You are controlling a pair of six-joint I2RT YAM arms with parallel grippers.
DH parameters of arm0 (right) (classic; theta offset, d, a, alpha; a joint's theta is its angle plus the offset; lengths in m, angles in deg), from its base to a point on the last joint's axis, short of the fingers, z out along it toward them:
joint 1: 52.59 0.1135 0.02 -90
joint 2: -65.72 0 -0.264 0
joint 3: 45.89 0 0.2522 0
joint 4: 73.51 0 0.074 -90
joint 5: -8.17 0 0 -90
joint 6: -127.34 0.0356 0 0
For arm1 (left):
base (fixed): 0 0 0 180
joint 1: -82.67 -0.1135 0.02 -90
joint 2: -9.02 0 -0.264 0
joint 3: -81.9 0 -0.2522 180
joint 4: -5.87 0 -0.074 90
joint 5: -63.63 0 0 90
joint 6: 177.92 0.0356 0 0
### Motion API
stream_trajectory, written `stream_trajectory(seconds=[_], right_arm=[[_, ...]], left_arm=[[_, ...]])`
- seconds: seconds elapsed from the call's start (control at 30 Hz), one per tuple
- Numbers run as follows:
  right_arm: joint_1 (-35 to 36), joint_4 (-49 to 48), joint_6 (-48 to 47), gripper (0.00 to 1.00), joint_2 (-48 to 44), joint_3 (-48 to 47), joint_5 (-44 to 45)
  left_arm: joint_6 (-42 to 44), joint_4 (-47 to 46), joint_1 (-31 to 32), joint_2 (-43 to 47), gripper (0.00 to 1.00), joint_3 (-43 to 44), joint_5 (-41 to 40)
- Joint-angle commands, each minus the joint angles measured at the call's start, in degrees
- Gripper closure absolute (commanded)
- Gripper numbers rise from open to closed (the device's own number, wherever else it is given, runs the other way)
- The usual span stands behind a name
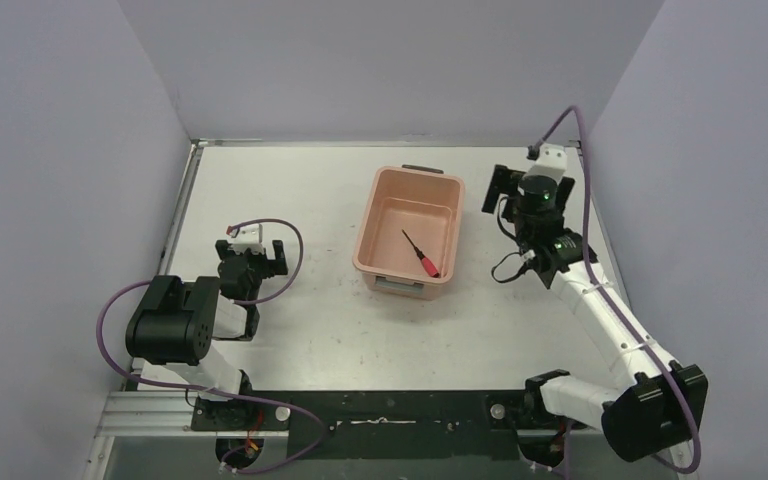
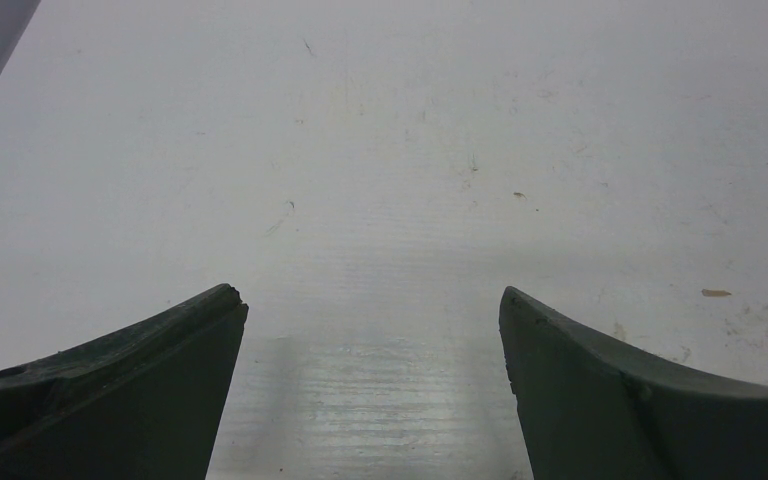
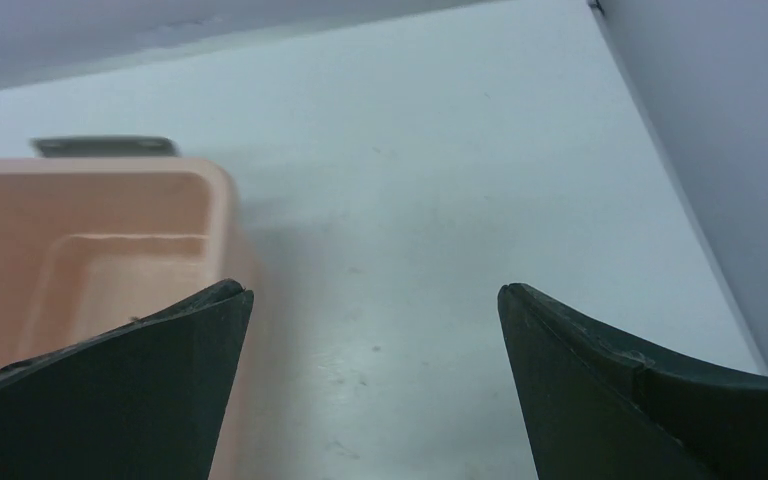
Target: Put the screwdriver in the bin
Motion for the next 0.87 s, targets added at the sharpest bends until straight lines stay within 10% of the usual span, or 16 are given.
stream_trajectory(seconds=[0.0,0.47,0.83], right_arm=[[-6.7,-10.7,-3.4,0.00,-5.3,13.2,3.1],[-13.8,-61.9,-3.9,0.00,-10.5,58.3,3.8],[-13.7,-62.7,-3.6,0.00,-10.5,58.8,2.9]], left_arm=[[0.3,-3.0,-0.3,0.6,0.03,0.3,0.7],[0.3,-2.9,-0.3,0.7,0.03,0.3,0.8],[0.3,-2.9,-0.3,0.7,0.03,0.4,0.8]])
